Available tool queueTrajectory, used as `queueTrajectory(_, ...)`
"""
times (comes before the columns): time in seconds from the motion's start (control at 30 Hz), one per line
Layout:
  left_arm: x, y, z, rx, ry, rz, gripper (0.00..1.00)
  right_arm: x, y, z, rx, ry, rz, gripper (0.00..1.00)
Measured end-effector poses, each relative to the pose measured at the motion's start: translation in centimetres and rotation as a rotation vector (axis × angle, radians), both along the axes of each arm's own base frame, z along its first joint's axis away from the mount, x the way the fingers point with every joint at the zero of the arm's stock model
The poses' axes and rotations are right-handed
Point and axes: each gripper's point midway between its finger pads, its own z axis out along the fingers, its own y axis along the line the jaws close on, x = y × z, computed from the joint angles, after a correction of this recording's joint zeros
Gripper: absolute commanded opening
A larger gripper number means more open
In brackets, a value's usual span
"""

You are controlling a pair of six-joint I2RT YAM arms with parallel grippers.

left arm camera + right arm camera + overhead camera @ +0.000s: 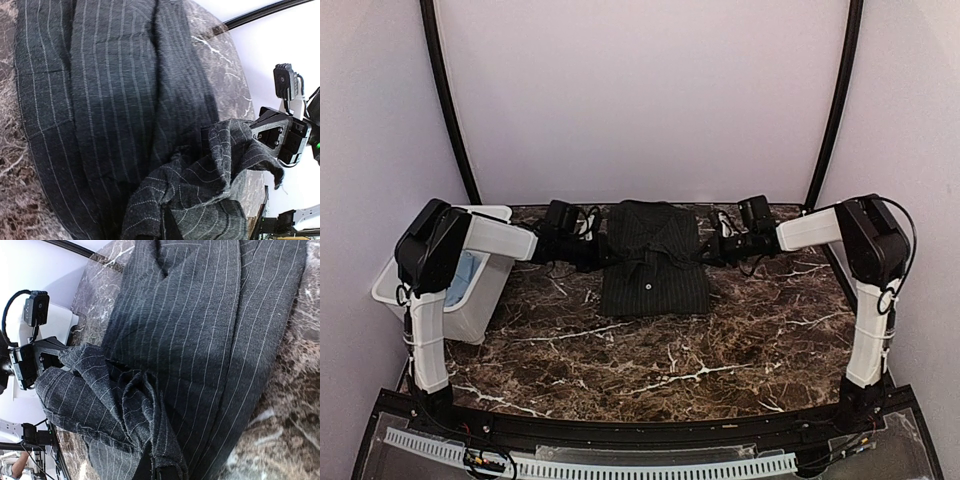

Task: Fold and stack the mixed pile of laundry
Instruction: Fold the rectangle-folded shirt at the center of the board.

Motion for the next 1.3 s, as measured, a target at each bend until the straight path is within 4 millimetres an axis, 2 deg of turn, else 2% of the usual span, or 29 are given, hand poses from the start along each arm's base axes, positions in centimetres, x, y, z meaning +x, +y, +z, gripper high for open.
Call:
queueTrajectory(0.07,0.4,0.1,-0.8,0.012,0.007,0.011,0.0,0.8,0.4,-0.7,0.002,0.008,0.002,0.0)
queueTrajectory(0.17,0.7,0.5,-1.3,0.02,0.011,0.022,0.0,1.4,0.6,-0.6,0.009,0.002,0.005,0.0)
queueTrajectory(0.47,2.0,0.9,-0.1,0.014,-0.029,0.039,0.0,2.6,0.4,0.7,0.029,-0.032,-0.002,0.0)
queueTrajectory(0.6,3.0,1.3,0.2,0.009,-0.043,0.059,0.0,4.3,0.5,1.6,0.049,-0.061,-0.008,0.0)
queueTrajectory(0.67,3.8,1.5,0.0,0.01,-0.05,0.073,0.03,5.2,0.9,1.6,0.057,-0.071,-0.007,0.09)
queueTrajectory(0.73,4.6,1.7,-0.5,0.014,-0.054,0.088,0.12,6.0,1.2,1.1,0.061,-0.07,-0.005,0.2)
queueTrajectory(0.77,4.9,1.8,-0.8,0.018,-0.052,0.093,0.19,6.3,1.2,0.7,0.062,-0.065,-0.005,0.27)
queueTrajectory(0.8,5.2,1.9,-1.3,0.022,-0.048,0.099,0.23,6.5,1.2,0.3,0.063,-0.055,-0.009,0.38)
queueTrajectory(0.83,5.5,2.0,-1.7,0.029,-0.045,0.104,0.32,6.6,1.2,-0.2,0.062,-0.047,-0.007,0.51)
queueTrajectory(0.9,6.1,2.3,-2.5,0.031,-0.028,0.119,0.44,6.5,1.1,-0.9,0.062,-0.018,-0.01,0.62)
queueTrajectory(1.0,6.8,3.2,-2.4,0.028,-0.021,0.136,0.61,6.8,0.3,-0.6,0.068,-0.009,-0.023,0.75)
queueTrajectory(1.03,7.2,3.7,-2.0,0.026,-0.029,0.145,0.68,7.1,-0.2,-0.1,0.069,-0.017,-0.031,0.78)
queueTrajectory(1.1,7.9,4.8,-1.2,0.032,-0.045,0.168,0.75,7.7,-1.4,1.1,0.072,-0.031,-0.057,0.93)
queueTrajectory(1.2,8.4,6.3,1.6,0.04,-0.087,0.199,0.88,8.4,-3.5,4.8,0.08,-0.088,-0.093,0.97)
queueTrajectory(1.3,8.4,7.3,6.0,0.026,-0.167,0.213,0.89,8.5,-5.1,9.4,0.095,-0.175,-0.114,0.96)
